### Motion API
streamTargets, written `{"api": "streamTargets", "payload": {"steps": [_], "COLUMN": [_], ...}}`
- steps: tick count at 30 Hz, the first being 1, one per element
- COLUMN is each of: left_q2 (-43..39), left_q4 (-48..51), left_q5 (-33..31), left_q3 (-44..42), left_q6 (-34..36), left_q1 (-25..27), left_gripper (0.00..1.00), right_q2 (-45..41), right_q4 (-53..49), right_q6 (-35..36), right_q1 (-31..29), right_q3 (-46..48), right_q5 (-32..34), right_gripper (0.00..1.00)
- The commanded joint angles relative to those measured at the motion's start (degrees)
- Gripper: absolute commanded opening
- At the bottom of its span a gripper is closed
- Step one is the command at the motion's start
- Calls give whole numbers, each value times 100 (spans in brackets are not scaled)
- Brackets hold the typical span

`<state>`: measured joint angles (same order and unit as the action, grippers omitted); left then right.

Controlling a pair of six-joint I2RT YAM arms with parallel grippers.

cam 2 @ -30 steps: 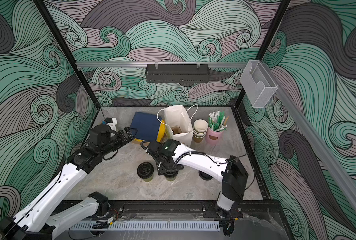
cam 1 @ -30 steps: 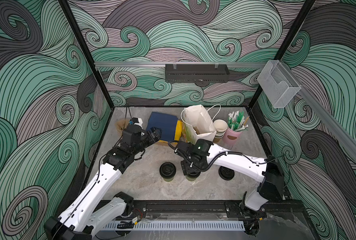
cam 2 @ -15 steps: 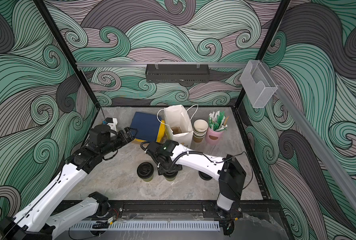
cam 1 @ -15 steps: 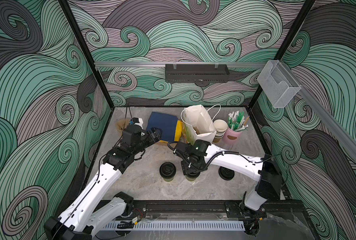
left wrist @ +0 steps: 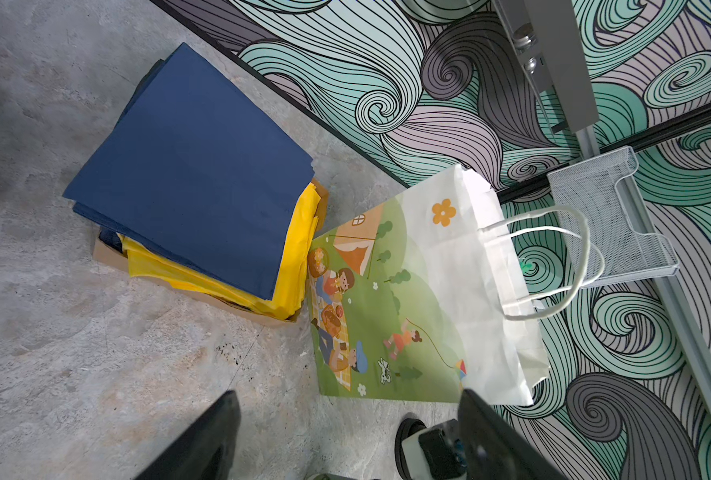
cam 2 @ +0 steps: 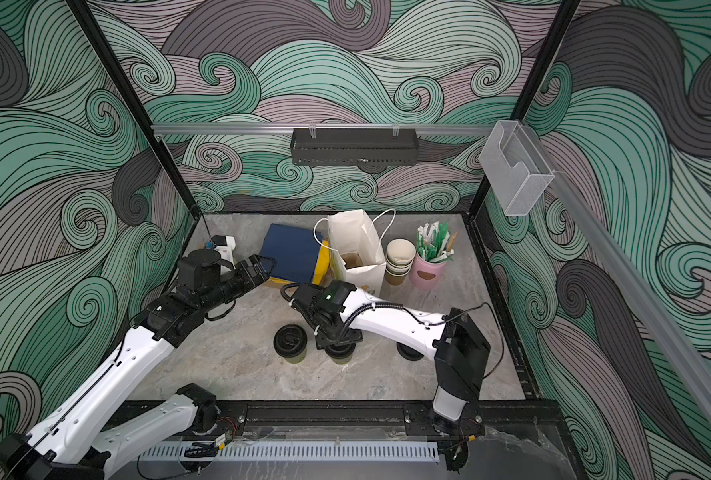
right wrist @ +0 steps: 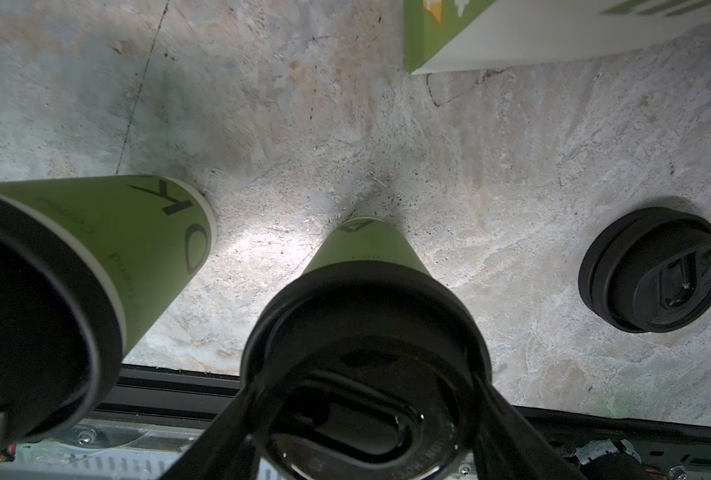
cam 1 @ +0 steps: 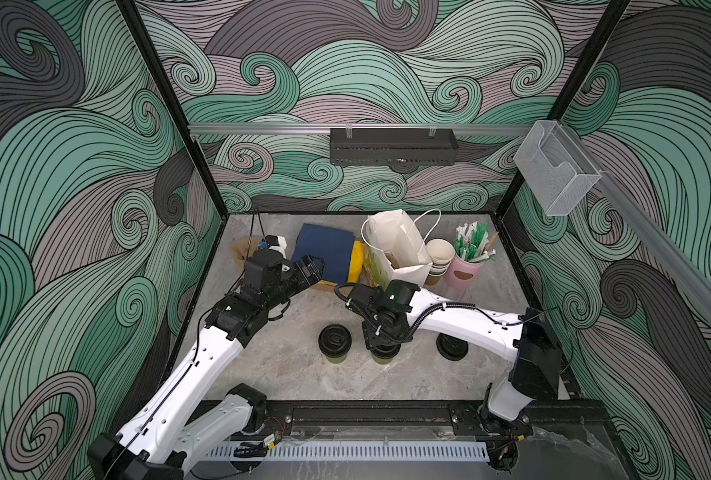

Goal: Pack the takeout coffee
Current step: 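Carry the green cup above the bag with the right while the left grasps the rim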

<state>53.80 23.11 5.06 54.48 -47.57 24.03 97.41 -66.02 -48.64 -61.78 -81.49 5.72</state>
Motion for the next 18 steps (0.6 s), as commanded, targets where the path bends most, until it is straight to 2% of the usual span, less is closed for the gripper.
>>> {"api": "streamTargets", "payload": {"steps": [1, 6, 11, 16, 18], "left_q2": [20, 49, 184, 586, 797], "left_q4": [-68, -53, -87, -117, -55], "left_q5": [74, 129, 453, 1229, 1533], "left_q3": [291, 348, 572, 1204, 1536], "left_q6": [108, 149, 230, 332, 323], "left_q1": [-55, -56, -56, -50, -51], "left_gripper": [84, 84, 84, 85, 90], "right_q2": [-80, -528, -1164, -1806, -1978], "right_q4": [-60, -304, -859, -1411, -1696], "right_q6": [-128, -102, 34, 451, 720], "right_q1": [3, -13, -86, -82, -62], "right_q3": [111, 126, 95, -155, -299], "right_q5": [71, 100, 97, -92, -160], "right_gripper": [69, 68, 66, 65, 64]}}
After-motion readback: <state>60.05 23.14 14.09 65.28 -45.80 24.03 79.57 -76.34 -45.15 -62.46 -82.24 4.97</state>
